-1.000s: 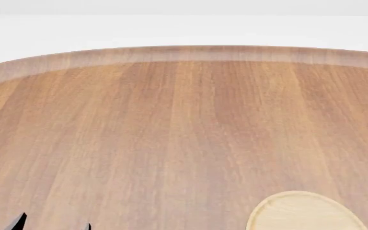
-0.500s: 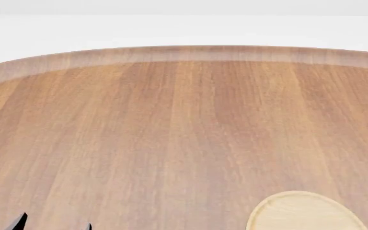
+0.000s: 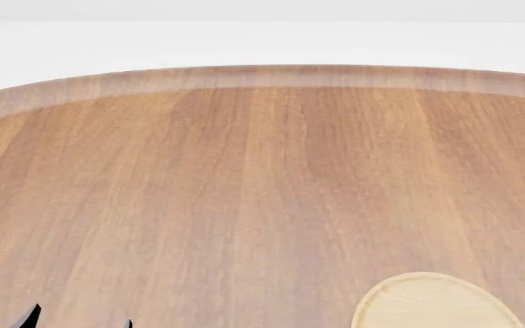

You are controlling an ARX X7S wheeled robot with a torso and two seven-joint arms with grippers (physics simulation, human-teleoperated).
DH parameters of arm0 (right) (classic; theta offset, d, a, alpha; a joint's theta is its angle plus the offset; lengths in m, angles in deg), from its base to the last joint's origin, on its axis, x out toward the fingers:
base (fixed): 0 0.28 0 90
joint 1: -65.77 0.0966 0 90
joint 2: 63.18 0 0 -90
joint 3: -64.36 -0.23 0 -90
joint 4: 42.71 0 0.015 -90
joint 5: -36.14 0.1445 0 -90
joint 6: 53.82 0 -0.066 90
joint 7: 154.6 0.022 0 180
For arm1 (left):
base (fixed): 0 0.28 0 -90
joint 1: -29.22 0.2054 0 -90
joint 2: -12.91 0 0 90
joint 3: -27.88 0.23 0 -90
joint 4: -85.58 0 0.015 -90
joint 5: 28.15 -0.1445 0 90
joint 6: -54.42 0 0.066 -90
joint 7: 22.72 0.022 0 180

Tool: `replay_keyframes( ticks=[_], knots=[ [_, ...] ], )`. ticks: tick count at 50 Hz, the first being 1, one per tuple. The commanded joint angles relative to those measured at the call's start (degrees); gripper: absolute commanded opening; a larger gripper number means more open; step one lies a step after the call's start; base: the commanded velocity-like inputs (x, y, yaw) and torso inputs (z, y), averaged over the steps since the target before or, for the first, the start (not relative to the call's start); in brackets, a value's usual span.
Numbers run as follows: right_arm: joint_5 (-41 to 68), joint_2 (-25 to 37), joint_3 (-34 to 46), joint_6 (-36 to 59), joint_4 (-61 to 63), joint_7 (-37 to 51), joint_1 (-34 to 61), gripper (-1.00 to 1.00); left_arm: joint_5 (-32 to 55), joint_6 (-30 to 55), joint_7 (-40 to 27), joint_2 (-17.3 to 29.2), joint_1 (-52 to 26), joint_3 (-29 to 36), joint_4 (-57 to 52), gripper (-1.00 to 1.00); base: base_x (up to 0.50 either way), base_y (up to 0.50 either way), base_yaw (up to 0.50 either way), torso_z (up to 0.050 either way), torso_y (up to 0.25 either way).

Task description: Put the chocolate pudding to the left of the plate.

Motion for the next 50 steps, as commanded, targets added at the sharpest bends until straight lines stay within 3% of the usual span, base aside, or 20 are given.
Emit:
replay_keyframes(
  ticks=[1,11,12,50],
  knots=[
    [-0.7,-1.1,1.0,-0.3,-1.8,-0.3,1.2,1.0,0.2,0.0,-0.1,0.1,-0.2,0.1,0.1,1.0,0.0,0.0,0.0,0.0,0.0],
    [-0.4,-1.4,0.8,-1.0,-2.8,-0.4,1.3,1.0,0.2,0.1,-0.3,0.3,-0.2,0.4,0.0,1.0,0.0,0.0,0.0,0.0,0.0],
    [-0.5,-1.2,0.8,-1.1,-2.2,-0.2,0.7,-1.0,0.2,0.0,-0.3,0.3,-0.1,0.4,0.0,1.0,0.0,0.0,0.0,0.0,0.0],
    [1.0,0.8,-1.6,2.8,5.9,2.0,3.6,-1.0,0.3,-0.2,-0.9,0.7,-0.5,1.1,0.2,1.0,0.0,0.0,0.0,0.0,0.0]
  ],
)
